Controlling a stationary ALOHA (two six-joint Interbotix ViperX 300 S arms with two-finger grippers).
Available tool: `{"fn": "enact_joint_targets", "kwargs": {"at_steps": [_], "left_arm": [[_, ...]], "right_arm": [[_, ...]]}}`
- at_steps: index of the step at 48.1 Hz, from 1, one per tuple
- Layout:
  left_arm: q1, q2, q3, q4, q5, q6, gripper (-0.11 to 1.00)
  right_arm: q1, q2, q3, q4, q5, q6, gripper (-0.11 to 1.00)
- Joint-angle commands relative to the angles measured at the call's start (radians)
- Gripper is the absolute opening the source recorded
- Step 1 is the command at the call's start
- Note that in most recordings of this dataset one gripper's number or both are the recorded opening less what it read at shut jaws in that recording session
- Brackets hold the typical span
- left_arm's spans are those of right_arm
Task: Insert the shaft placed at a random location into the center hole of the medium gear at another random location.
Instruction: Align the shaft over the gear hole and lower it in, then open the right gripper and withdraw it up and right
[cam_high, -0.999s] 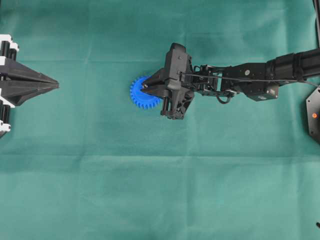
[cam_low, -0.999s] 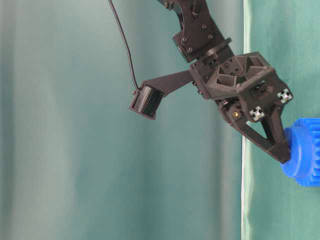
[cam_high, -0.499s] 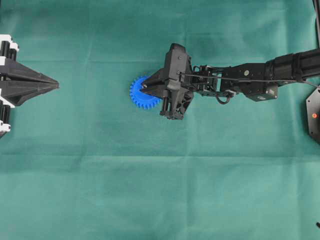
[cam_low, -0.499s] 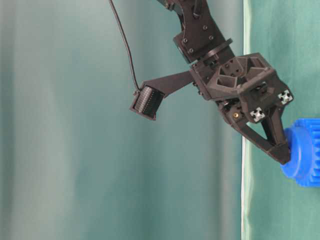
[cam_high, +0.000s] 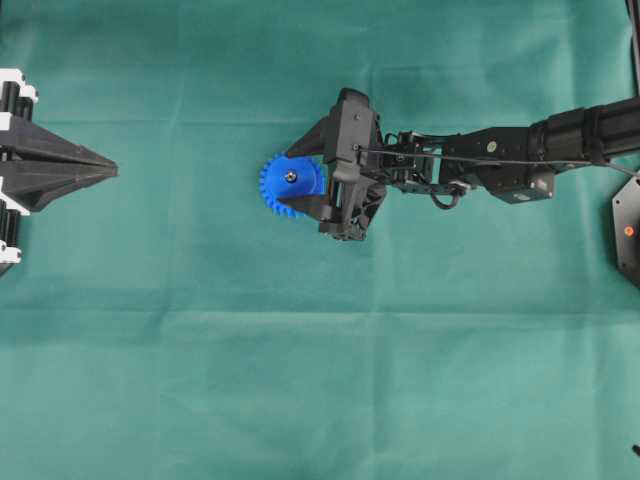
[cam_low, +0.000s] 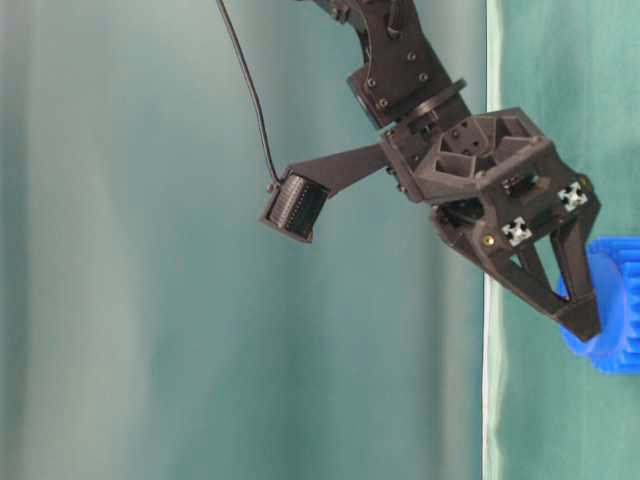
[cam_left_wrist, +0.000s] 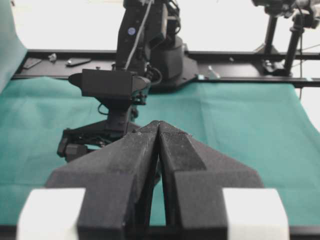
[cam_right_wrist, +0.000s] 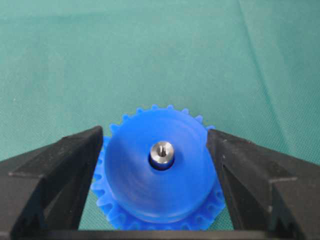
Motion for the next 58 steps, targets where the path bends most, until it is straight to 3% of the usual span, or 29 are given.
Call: {"fn": "enact_joint_targets", "kwargs": {"at_steps": [1,31,43,58], "left_arm": [[0.000,0.009,-0.023,0.002,-0.005,0.000,0.00],[0.000,0.009,-0.025,0.003,-0.005,0.000,0.00],[0.000,0.009,-0.025,0.003,-0.005,0.000,0.00],[0.000,0.008,-0.023,0.003,-0.005,0.000,0.00]], "right_arm": [[-0.002,-0.025,-0.020,0.002,-0.006,0.002,0.92],[-0.002,-0.238,-0.014,-0.005,0.095,-0.008,0.90],[-0.002,-0.258,-0.008,-0.005,0.109,-0.008,0.90],[-0.002,-0.314,0.069,-0.005,0.118,-0.002,0.90]]}}
